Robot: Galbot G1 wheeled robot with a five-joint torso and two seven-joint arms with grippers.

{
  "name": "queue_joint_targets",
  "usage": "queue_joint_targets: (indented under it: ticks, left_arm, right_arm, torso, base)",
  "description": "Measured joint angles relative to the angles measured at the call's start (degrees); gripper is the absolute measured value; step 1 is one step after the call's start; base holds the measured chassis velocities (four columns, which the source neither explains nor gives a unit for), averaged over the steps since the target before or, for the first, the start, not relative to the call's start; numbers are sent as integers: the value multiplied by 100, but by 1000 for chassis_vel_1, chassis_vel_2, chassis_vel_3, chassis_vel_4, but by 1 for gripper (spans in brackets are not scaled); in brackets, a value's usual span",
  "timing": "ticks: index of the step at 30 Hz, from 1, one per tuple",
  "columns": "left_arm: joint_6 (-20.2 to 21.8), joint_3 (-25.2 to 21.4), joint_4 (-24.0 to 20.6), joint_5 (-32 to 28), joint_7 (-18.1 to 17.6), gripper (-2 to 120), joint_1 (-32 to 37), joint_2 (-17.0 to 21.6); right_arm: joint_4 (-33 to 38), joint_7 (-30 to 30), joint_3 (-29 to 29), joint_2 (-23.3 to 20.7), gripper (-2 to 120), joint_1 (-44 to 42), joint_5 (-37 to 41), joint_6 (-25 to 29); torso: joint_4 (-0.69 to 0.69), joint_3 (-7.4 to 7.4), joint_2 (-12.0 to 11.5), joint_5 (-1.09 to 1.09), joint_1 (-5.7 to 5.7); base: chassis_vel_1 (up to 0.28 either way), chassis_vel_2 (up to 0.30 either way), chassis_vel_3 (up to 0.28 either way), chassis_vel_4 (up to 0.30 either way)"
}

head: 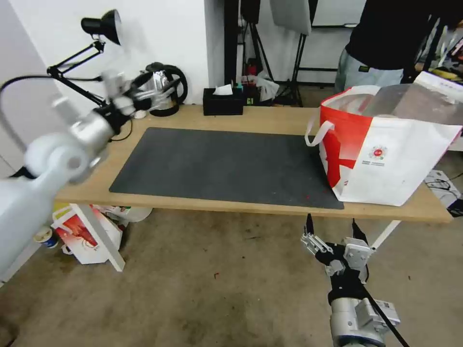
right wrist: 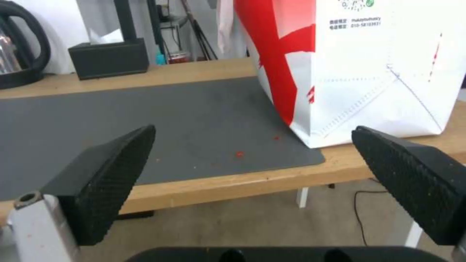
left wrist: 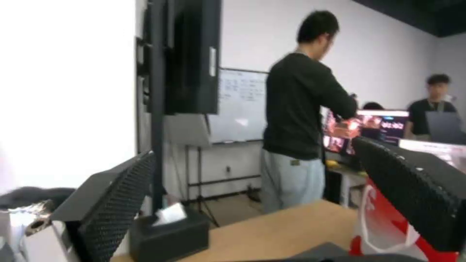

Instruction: Pick up the trash from the table and place it into the takeout bag.

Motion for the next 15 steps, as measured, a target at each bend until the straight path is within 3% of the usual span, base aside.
queue_joint_targets:
  ticks: [4, 5, 6, 7, 8, 11, 12, 14, 15]
  left_arm:
    - [-21, -1198, -474, 89, -7, 100, 1220, -43]
    - [-21, -1198, -474, 89, -7, 100, 1220, -43]
    - [-20, -1666, -651, 222, -6, 100, 1777, -182]
    - [-19, -1948, -773, 335, -8, 100, 2142, -340]
    - [-19, -1948, -773, 335, -8, 100, 2142, -340]
    - [-13, -2772, -1247, 939, -34, 100, 3141, -1143]
    - [-13, -2772, -1247, 939, -34, 100, 3141, -1143]
    - [-87, -3080, -1490, 1518, -36, 100, 3649, -1657]
    - [-293, -3230, -1673, 2035, -56, 100, 4078, -2128]
  right_arm:
    - [0, 1, 0, 1, 100, -1, 0, 0]
    - [0, 1, 0, 1, 100, -1, 0, 0]
    - [0, 0, -1, 1, 100, 0, 0, 0]
    - [0, 1, 0, 0, 100, -1, 0, 0]
    - [0, 1, 0, 0, 100, -1, 0, 0]
    - [0, 1, 0, 0, 100, -1, 0, 0]
    - [0, 1, 0, 0, 100, -1, 0, 0]
    - [0, 0, 0, 0, 100, 0, 0, 0]
    - [0, 0, 0, 0, 100, -1, 0, 0]
  torso:
    - [-8, 0, 0, 3, 1]
    - [-8, 0, 0, 3, 1]
    - [-3, 0, 0, 8, -1]
    - [-1, 0, 0, -1, 0]
    - [-1, 0, 0, -1, 0]
    - [-7, 0, 0, 3, 1]
    - [-7, 0, 0, 3, 1]
    - [-4, 0, 0, 6, 1]
    - [-1, 1, 0, 2, 0]
  base:
    - [0, 0, 0, 0]
    - [0, 0, 0, 0]
    - [0, 0, 0, 0]
    - [0, 0, 0, 0]
    - [0, 0, 0, 0]
    - [0, 0, 0, 0]
    - [0, 0, 0, 0]
    - [0, 0, 0, 0]
    - [0, 0, 0, 0]
